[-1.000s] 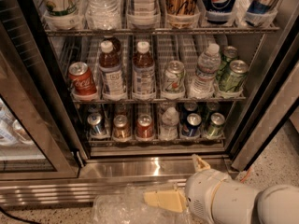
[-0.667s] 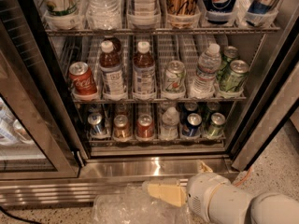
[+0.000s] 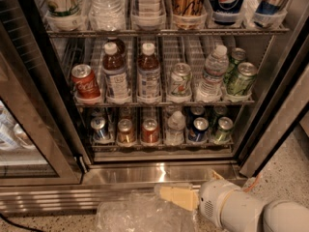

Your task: Pick green can from bottom shelf of fridge

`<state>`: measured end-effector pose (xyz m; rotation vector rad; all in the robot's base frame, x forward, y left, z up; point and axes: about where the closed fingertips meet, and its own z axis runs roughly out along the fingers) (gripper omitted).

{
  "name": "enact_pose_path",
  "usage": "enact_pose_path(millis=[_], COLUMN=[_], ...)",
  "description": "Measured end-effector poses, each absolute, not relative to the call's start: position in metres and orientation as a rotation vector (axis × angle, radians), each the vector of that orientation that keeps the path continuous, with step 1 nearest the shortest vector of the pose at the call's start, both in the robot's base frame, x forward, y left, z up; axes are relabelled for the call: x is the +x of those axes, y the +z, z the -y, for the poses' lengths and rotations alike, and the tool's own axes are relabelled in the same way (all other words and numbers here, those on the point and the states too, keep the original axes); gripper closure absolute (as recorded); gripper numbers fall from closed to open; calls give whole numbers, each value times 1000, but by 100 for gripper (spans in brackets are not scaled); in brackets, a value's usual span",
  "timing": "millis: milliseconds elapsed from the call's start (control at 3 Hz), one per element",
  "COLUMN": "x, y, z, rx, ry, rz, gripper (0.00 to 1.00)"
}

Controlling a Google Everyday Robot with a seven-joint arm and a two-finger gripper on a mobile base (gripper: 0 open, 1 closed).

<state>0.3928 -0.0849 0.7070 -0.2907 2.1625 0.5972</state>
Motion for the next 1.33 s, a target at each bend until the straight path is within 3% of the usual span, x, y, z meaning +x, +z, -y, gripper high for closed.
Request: enact_pose_path(millis=[1333], x=[455], y=[695], z=[137], rx=[-59], ry=[409], rz=[-1933], gripper=[0])
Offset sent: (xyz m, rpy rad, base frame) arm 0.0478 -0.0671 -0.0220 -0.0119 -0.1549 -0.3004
